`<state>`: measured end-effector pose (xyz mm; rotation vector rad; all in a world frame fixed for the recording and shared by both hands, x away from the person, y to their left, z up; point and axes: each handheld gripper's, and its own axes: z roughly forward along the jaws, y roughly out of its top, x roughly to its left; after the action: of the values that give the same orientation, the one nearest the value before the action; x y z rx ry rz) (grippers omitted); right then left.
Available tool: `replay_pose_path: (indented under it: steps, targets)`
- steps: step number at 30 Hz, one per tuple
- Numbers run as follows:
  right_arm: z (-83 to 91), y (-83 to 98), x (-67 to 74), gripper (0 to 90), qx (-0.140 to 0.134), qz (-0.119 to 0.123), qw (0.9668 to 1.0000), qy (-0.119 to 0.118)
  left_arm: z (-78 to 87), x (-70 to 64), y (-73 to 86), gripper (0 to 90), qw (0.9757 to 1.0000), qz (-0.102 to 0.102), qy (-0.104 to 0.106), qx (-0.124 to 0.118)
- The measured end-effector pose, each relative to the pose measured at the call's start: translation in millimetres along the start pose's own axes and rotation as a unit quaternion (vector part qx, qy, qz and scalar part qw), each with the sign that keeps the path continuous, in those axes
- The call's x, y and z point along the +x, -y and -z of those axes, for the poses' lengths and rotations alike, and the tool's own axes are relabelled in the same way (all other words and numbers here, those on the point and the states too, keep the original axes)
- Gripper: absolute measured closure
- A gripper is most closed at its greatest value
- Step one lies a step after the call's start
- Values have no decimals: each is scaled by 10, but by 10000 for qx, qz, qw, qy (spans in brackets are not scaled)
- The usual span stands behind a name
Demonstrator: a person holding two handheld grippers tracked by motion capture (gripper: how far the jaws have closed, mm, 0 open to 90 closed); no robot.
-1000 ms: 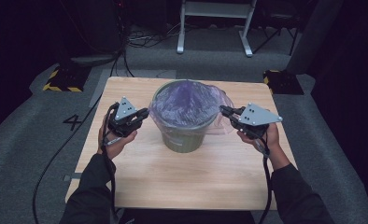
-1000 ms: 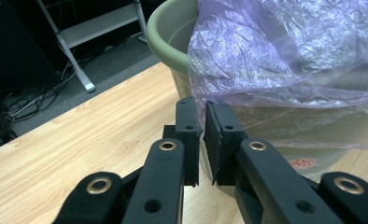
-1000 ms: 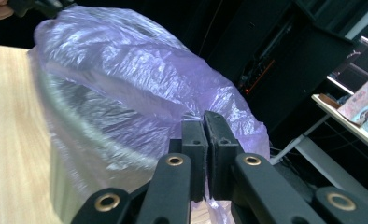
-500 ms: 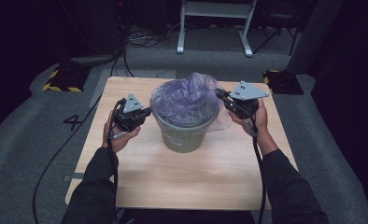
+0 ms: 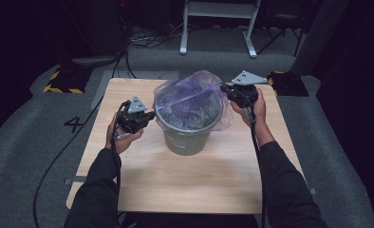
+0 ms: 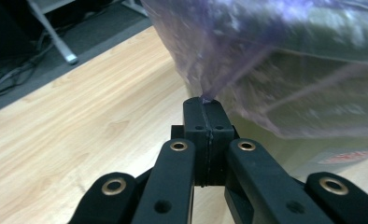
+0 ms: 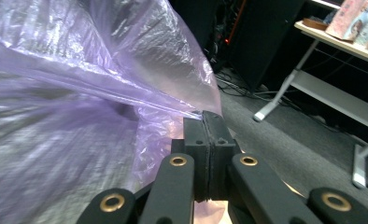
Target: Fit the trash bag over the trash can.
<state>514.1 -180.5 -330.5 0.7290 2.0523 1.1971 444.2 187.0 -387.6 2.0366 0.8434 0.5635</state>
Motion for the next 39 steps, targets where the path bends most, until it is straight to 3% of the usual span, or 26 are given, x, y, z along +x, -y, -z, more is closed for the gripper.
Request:
replay_pose_path:
  steps: [12,15,20,22,24,27,31,35,37,38,39]
  targets:
    - [-198,143,-57,887,227,-406,9987,-220,22,16,116,899,9999,-6,100,40]
    - [-188,193,-53,890,261,-446,9982,-294,65,16,143,899,9999,-75,53,49]
    - [-79,187,-31,889,204,-384,9982,-401,187,33,252,894,9998,106,-41,-166]
    - [-34,190,-33,890,168,-396,9982,-417,244,30,296,774,9994,202,-49,-292]
    - [-3,204,-52,889,147,-438,9980,-430,306,-11,313,587,9987,241,-63,-447]
    - [54,225,-95,890,84,-562,9972,-491,411,-143,287,396,9971,74,-23,-761]
    - [99,212,-106,889,55,-590,9966,-575,491,-328,222,238,9948,-193,10,-997]
    - [135,173,-78,877,19,-530,9962,-685,488,-436,144,246,9941,-369,32,-1023]
    - [149,151,-60,866,2,-481,9963,-708,470,-449,106,350,9944,-391,-30,-985]
    - [150,142,-53,853,-8,-471,9962,-736,458,-445,92,444,9945,-361,-7,-986]
    - [150,133,-47,831,-12,-439,9964,-728,451,-439,84,470,9946,-336,-1,-987]
